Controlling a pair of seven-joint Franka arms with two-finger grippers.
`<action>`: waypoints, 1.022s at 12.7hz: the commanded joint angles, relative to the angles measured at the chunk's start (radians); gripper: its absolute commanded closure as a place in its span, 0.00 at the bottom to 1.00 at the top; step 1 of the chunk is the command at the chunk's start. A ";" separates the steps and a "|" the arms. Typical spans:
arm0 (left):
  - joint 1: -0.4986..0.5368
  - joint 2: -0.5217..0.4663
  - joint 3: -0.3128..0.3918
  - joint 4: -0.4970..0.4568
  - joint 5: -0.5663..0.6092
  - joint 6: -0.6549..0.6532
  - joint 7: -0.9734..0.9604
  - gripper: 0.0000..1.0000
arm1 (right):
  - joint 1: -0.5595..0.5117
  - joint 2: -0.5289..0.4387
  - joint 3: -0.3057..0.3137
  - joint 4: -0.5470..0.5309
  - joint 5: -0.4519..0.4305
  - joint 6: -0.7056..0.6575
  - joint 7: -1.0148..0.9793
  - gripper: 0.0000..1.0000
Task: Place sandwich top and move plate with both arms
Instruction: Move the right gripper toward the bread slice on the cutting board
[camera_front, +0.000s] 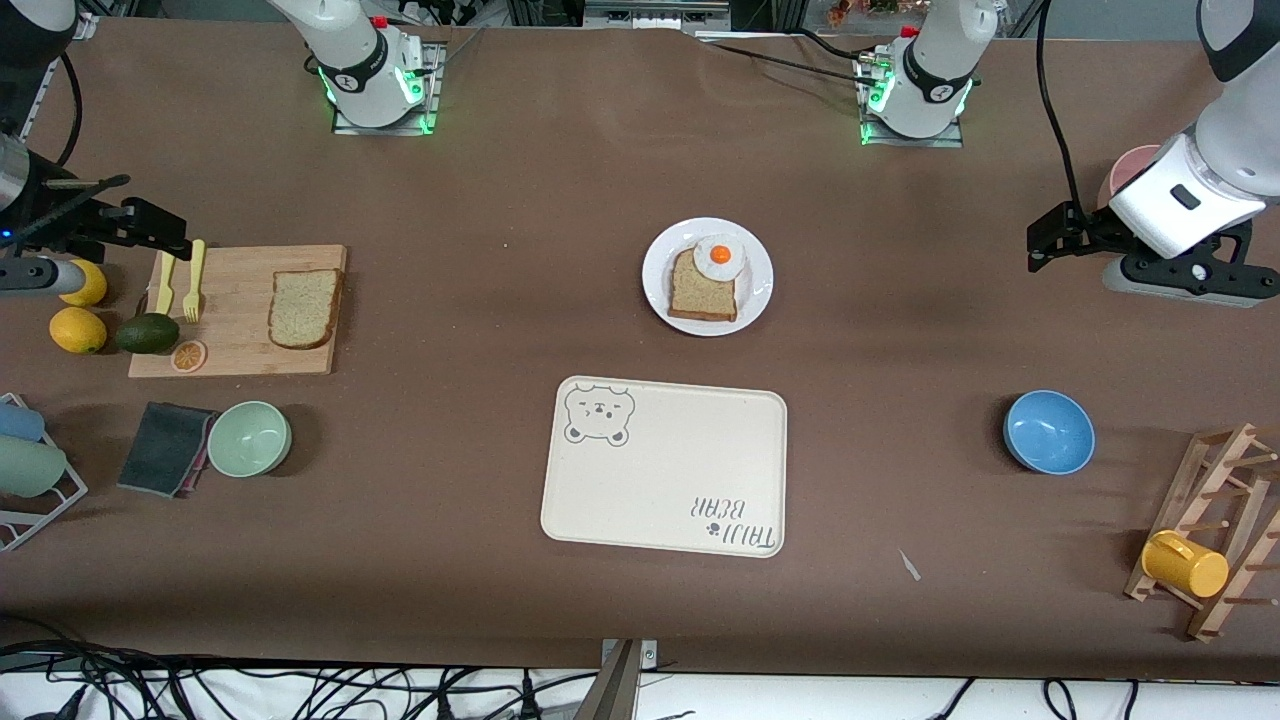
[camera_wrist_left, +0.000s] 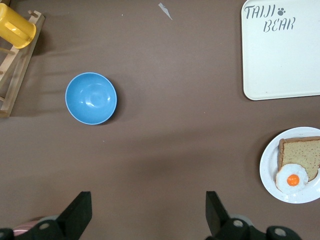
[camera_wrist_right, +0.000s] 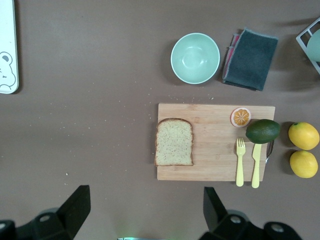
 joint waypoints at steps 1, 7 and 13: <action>0.003 -0.003 0.002 0.003 -0.009 -0.011 -0.004 0.00 | -0.002 0.012 0.002 0.024 0.024 -0.011 -0.008 0.00; 0.003 -0.003 0.003 0.003 -0.011 -0.011 -0.004 0.00 | 0.035 0.033 0.005 -0.017 0.019 -0.001 -0.001 0.00; 0.003 -0.003 0.002 0.003 -0.011 -0.011 -0.002 0.00 | 0.038 0.021 0.006 -0.204 0.008 0.172 0.002 0.12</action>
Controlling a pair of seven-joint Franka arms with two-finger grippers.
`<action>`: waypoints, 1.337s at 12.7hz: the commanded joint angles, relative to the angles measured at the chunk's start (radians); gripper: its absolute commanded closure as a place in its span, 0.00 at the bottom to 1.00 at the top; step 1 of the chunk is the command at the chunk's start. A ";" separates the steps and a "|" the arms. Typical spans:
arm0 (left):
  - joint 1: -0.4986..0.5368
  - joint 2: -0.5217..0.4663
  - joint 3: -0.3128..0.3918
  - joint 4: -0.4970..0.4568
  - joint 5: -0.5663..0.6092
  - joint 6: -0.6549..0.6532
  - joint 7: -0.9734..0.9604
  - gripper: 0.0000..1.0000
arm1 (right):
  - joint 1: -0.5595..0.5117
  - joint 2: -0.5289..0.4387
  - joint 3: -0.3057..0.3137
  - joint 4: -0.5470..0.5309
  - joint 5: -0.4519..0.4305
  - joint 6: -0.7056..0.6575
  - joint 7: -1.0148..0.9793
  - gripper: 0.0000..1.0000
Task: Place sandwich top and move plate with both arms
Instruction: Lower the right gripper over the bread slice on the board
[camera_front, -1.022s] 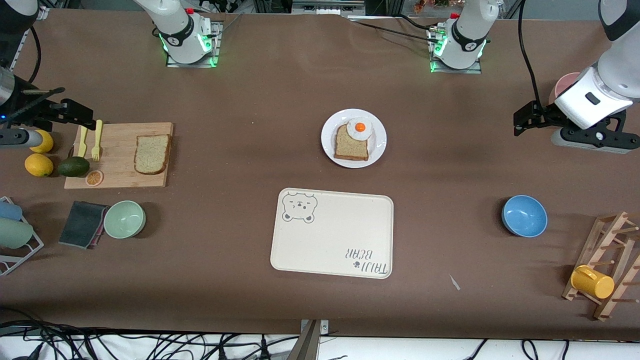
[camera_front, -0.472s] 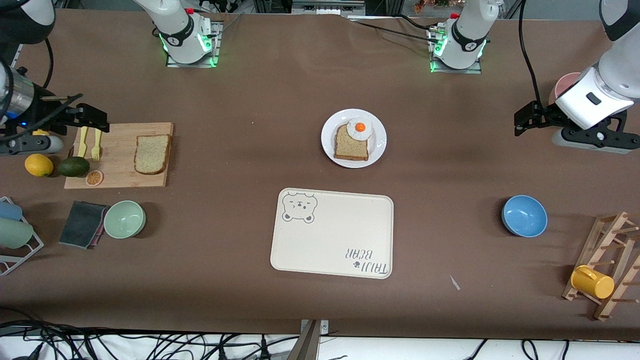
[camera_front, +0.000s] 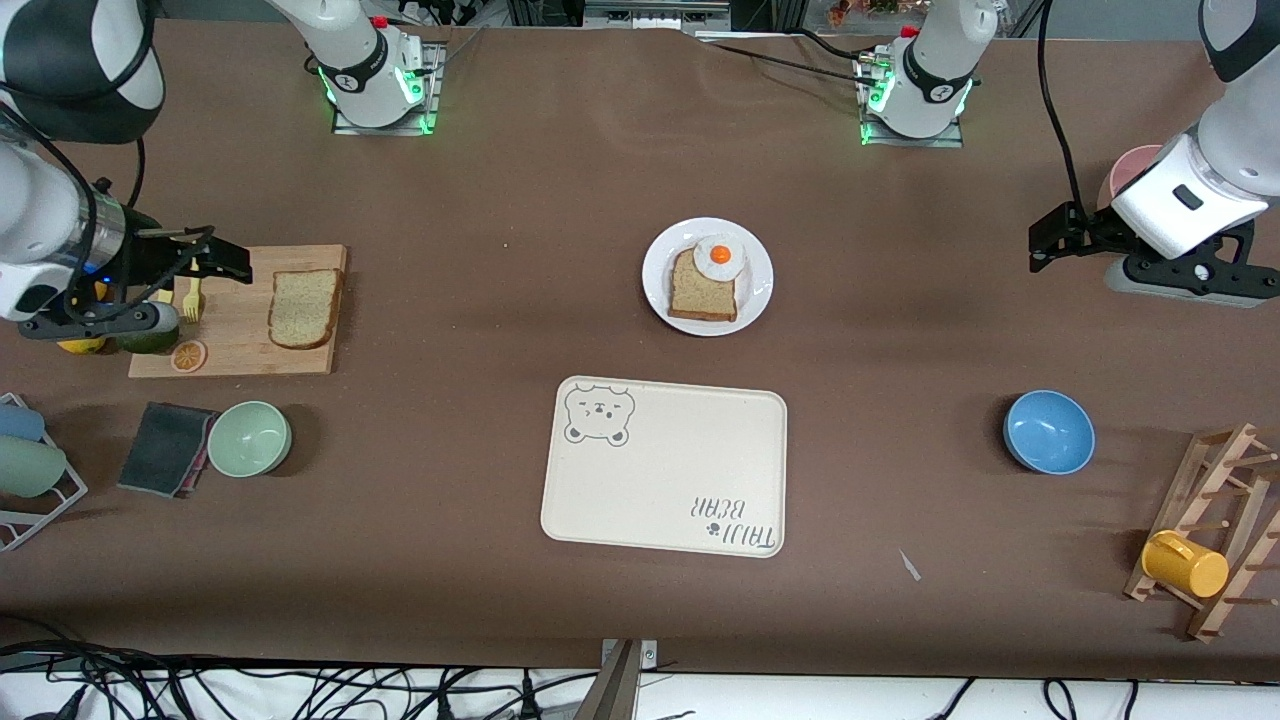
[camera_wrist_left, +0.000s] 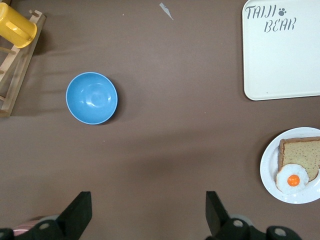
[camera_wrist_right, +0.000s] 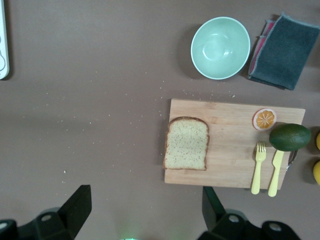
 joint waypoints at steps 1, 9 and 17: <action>0.001 -0.003 0.002 0.003 -0.011 -0.011 -0.002 0.00 | 0.001 -0.037 0.009 -0.140 0.000 0.123 0.004 0.21; 0.001 -0.003 0.002 0.003 -0.011 -0.011 -0.002 0.00 | 0.001 -0.031 0.128 -0.489 -0.183 0.529 0.208 0.53; 0.001 0.000 0.002 0.003 -0.012 -0.011 -0.002 0.00 | -0.001 -0.005 0.128 -0.681 -0.295 0.730 0.225 0.57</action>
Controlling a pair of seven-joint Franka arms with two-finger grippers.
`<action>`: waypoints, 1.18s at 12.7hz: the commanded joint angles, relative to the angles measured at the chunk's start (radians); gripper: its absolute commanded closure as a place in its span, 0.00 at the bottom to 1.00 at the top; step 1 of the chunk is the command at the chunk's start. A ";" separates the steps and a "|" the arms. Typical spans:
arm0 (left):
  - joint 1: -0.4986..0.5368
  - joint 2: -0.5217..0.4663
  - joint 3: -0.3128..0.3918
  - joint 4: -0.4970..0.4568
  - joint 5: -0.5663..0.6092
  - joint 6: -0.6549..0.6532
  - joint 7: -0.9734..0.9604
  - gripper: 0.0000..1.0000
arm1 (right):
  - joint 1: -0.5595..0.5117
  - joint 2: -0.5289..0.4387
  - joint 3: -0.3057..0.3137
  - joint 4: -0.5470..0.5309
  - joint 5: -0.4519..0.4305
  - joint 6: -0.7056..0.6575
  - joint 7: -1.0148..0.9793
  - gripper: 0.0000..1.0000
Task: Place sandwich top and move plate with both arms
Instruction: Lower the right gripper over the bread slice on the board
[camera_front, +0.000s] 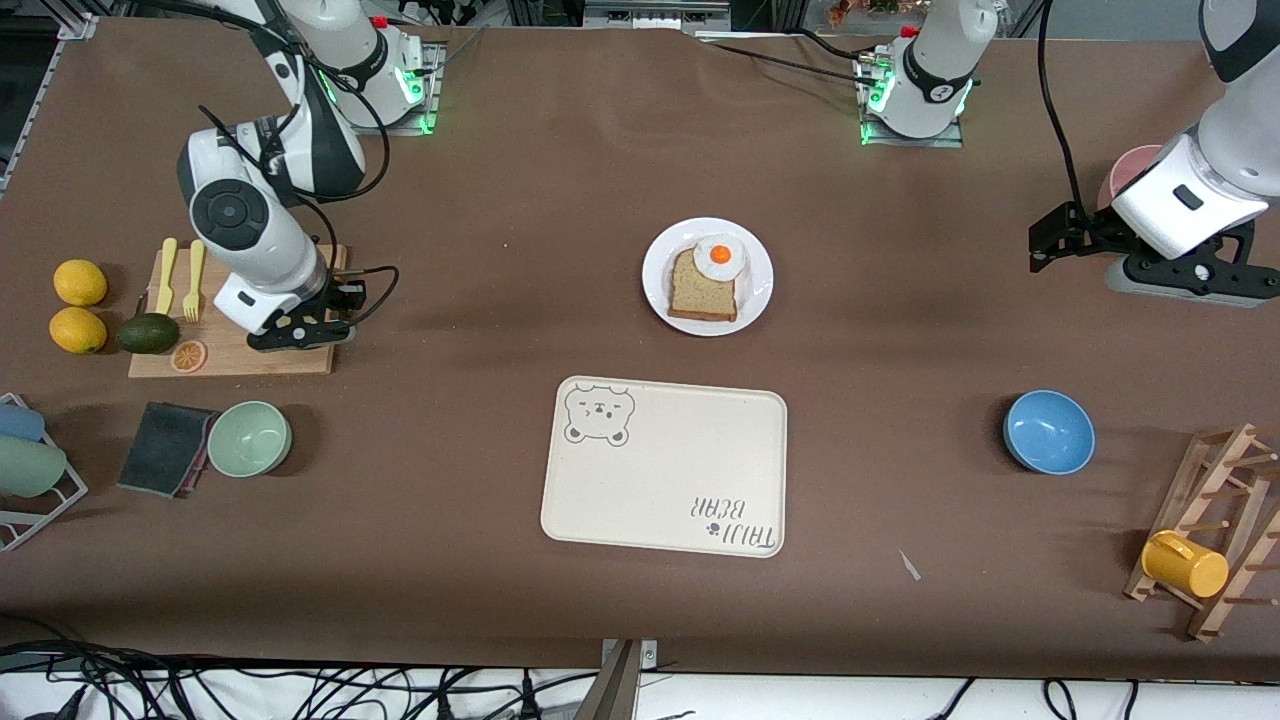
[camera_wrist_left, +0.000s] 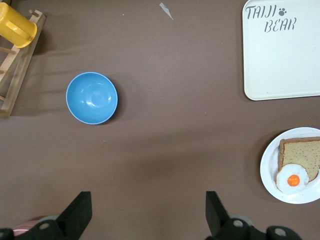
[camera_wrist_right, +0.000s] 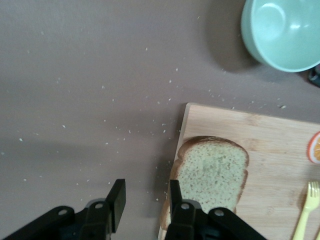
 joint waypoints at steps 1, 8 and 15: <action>0.000 0.000 0.002 0.003 -0.014 -0.011 -0.002 0.00 | -0.005 -0.006 0.005 -0.077 -0.040 0.075 0.037 0.57; 0.003 0.000 0.003 0.003 -0.018 -0.011 -0.004 0.00 | -0.020 0.034 -0.055 -0.125 -0.192 0.144 0.108 0.57; 0.010 0.000 0.003 0.003 -0.024 -0.011 -0.002 0.00 | -0.023 0.086 -0.089 -0.128 -0.206 0.202 0.155 0.57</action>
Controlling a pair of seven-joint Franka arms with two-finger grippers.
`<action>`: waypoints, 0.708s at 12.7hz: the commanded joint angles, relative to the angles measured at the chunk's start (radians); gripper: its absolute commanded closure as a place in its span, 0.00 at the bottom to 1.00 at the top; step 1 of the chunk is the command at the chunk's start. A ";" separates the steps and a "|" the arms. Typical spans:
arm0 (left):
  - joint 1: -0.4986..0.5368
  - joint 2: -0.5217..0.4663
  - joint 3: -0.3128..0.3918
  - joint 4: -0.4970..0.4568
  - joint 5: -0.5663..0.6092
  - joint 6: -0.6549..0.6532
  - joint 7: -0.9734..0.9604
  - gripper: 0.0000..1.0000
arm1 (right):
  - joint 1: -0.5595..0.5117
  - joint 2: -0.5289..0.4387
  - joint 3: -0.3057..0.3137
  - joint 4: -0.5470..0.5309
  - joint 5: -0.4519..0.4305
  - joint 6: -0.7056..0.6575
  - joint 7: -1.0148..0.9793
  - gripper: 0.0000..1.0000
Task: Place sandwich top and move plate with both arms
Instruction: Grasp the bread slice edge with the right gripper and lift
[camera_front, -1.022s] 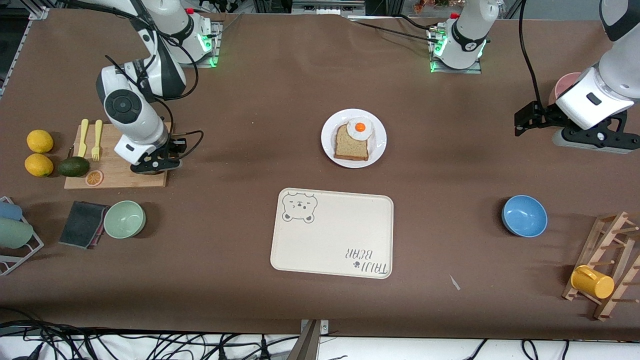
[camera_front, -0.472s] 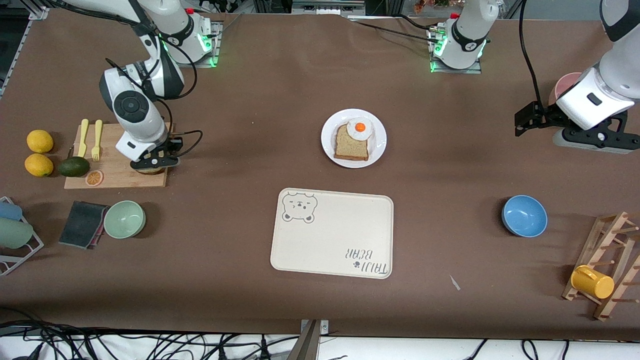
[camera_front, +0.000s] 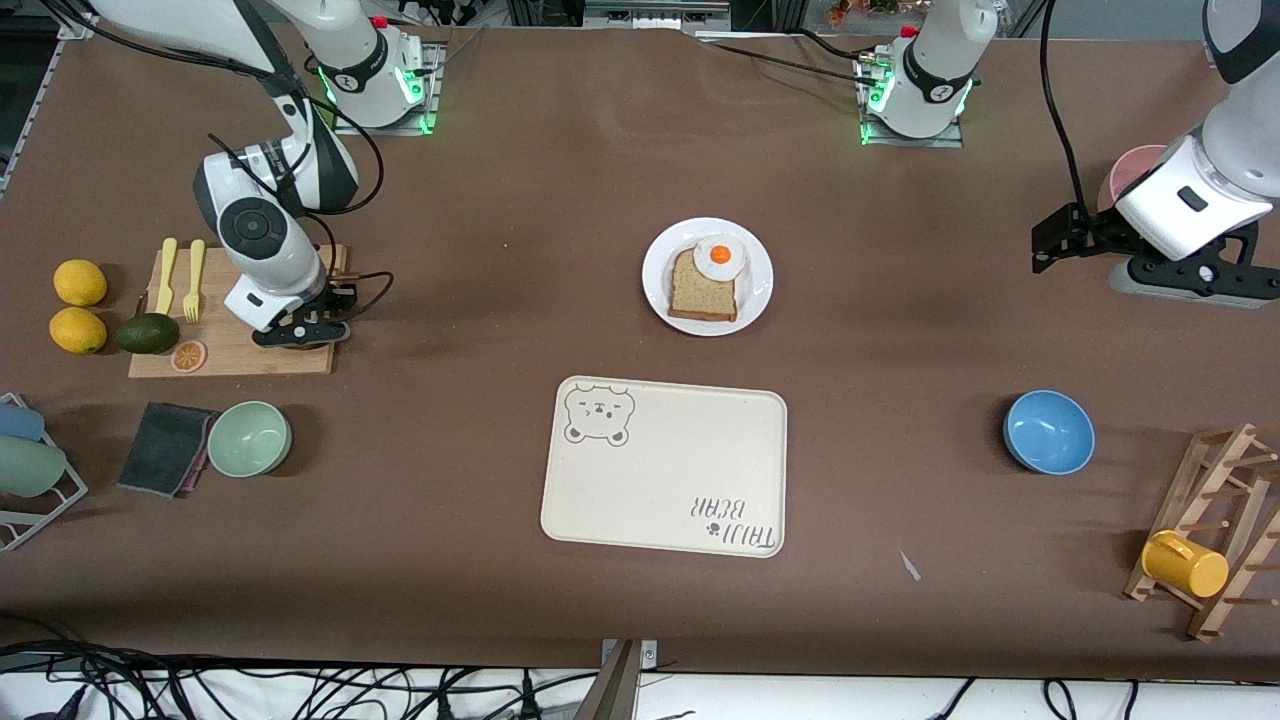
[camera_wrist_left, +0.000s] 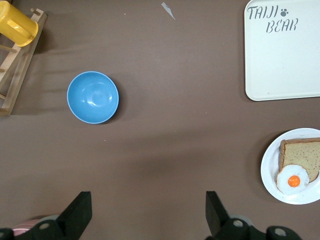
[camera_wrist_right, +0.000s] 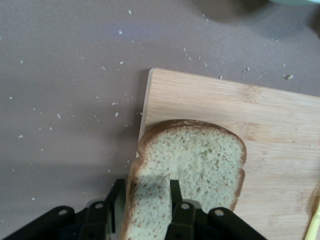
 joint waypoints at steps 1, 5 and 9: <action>0.005 -0.001 0.001 0.003 -0.023 -0.011 -0.001 0.00 | -0.005 -0.001 0.000 -0.012 -0.029 0.018 0.049 0.57; 0.005 0.001 0.001 0.003 -0.023 -0.011 -0.001 0.00 | -0.005 0.000 0.000 -0.032 -0.030 0.033 0.067 0.57; 0.006 0.001 0.001 0.003 -0.023 -0.011 -0.001 0.00 | -0.005 0.008 0.000 -0.042 -0.030 0.050 0.072 0.57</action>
